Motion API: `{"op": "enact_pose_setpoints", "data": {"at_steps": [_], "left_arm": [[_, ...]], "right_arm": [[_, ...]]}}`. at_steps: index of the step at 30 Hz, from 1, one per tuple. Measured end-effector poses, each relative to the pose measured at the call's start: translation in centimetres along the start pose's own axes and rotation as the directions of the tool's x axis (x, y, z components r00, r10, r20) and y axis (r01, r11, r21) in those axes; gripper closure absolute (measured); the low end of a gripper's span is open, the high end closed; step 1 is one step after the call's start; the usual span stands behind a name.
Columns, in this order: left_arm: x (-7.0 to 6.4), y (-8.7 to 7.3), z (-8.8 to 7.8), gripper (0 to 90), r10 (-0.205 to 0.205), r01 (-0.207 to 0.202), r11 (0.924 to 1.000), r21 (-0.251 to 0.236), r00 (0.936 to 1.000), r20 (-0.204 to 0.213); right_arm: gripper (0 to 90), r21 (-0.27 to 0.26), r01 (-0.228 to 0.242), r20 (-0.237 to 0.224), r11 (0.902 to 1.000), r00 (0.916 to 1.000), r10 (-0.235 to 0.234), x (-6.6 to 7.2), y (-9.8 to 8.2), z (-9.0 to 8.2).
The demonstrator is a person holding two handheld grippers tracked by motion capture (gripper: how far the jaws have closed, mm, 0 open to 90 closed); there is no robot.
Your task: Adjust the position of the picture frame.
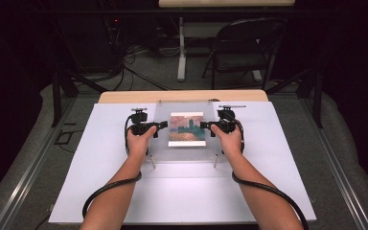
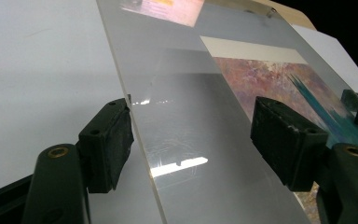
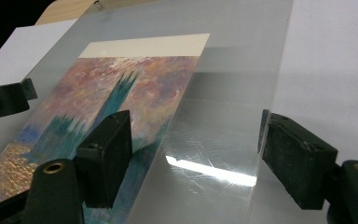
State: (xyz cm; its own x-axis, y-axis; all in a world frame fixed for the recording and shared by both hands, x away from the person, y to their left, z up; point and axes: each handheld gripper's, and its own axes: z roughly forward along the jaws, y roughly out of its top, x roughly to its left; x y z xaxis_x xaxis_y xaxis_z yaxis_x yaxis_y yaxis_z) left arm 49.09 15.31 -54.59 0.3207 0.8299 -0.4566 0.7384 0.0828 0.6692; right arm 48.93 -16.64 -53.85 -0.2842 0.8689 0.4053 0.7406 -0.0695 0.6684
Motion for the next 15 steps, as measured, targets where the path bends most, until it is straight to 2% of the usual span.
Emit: {"op": "enact_pose_setpoints", "data": {"at_steps": [15], "left_arm": [[-0.41, -0.35, -0.99, 33.5, 0.012, -0.011, 0.9971, -0.075, 0.9999, 0.012]], "right_arm": [[25.8, -0.067, 0.035, 0.003, 0.9971, 0.9994, -0.035, 0.64, -0.3, -0.92]]}}
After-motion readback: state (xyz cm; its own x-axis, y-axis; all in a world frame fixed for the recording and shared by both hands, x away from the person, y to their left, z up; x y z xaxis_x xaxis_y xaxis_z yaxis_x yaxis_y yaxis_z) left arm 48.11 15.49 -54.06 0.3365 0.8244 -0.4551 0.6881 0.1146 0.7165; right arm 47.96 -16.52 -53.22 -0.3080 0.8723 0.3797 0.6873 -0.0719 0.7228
